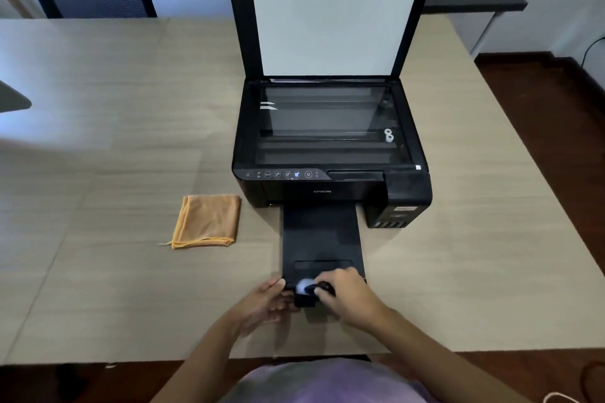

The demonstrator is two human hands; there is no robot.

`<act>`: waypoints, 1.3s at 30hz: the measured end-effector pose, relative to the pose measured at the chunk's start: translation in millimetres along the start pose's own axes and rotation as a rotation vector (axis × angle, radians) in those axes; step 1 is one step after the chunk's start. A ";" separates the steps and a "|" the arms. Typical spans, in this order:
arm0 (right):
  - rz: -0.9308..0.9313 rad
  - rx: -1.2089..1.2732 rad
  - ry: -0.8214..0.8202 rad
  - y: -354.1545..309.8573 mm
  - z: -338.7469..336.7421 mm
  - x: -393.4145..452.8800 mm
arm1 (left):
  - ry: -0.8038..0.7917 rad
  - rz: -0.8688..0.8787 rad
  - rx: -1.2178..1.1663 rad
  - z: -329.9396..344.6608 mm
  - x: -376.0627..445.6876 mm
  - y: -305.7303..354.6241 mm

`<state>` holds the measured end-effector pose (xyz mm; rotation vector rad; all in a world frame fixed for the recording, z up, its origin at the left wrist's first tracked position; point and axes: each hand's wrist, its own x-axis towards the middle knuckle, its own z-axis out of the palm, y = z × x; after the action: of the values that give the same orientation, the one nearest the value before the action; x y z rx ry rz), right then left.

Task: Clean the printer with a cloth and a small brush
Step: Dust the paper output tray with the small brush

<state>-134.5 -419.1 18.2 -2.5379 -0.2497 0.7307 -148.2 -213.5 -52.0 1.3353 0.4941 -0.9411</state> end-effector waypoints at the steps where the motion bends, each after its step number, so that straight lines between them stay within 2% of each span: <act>1: 0.048 -0.028 0.013 4.8 -8.1 -0.2 | -0.004 -0.002 0.005 -0.8 1.8 -0.9; 4: 0.273 -0.091 0.023 32.7 -41.4 -0.5 | -0.031 0.014 -0.022 -3.0 5.2 -1.9; 6: 0.179 -0.057 -0.010 26.1 -44.8 -1.3 | -0.021 0.011 -0.024 -2.3 3.4 -2.3; 9: 0.007 0.133 -0.103 -7.9 -20.5 3.5 | 0.000 0.010 -0.022 0.2 1.6 -1.1; 11: 0.010 0.102 -0.093 -7.6 -21.1 9.3 | 0.000 0.005 -0.006 0.8 0.3 -0.6; 14: 0.191 -0.163 -0.052 22.4 -43.8 9.8 | 0.001 0.011 0.017 0.2 1.8 -0.4; 15: 0.219 -0.166 -0.031 25.8 -46.6 7.2 | -0.002 0.008 0.017 -0.7 1.7 -1.5; 17: 0.133 -0.038 -0.047 10.9 -43.0 2.9 | -0.011 0.009 0.023 -0.3 1.0 -1.6; 19: 0.022 0.167 -0.133 -13.4 -27.4 1.4 | -0.011 -0.005 0.020 -0.6 1.9 -0.2; 21: -0.008 0.164 -0.143 -22.4 -19.4 1.3 | -0.015 -0.011 0.033 -0.6 2.5 1.4; 23: 0.136 -0.085 -0.064 -10.2 -33.4 5.2 | -0.038 -0.011 0.054 0.6 -0.1 5.8; 25: 0.373 -0.325 0.022 12.8 -50.0 4.3 | -0.042 -0.030 0.042 1.6 -5.8 9.4; 27: 0.458 -0.275 0.188 21.8 -58.4 6.7 | -0.042 -0.032 0.027 3.1 -9.4 11.1; 28: 0.411 -0.188 0.289 15.6 -54.4 11.0 | -0.046 -0.030 0.034 2.8 -9.2 11.2; 29: 0.333 -0.096 0.323 3.4 -46.4 13.3 | -0.049 -0.029 0.043 2.3 -8.5 10.0; 31: 0.153 0.036 0.159 -20.6 -21.5 16.7 | -0.055 -0.020 0.053 -0.6 -7.3 8.3; 33: 0.092 0.099 -0.062 -30.5 -8.9 9.4 | -0.057 -0.008 0.039 -2.5 -6.6 7.7; 34: 0.110 0.109 -0.034 -22.9 -10.5 9.5 | -0.058 -0.008 0.033 -3.4 -6.1 7.3; 35: 0.152 0.105 0.079 -13.6 -15.9 9.6 | -0.060 -0.011 0.029 -3.9 -5.8 6.9; 37: 0.312 0.089 0.397 7.5 -23.9 9.2 | -0.065 -0.008 0.036 -4.8 -3.5 5.4; 38: 0.355 0.085 0.480 11.0 -23.0 8.5 | -0.068 -0.003 0.040 -5.0 -4.3 4.9; 39: 0.346 0.076 0.453 7.7 -21.6 8.3 | -0.064 -0.002 0.041 -4.7 -4.4 4.3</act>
<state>-115.6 -431.9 26.6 -2.6149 0.3688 0.2555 -146.2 -207.9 -47.1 1.3371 0.4289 -0.9972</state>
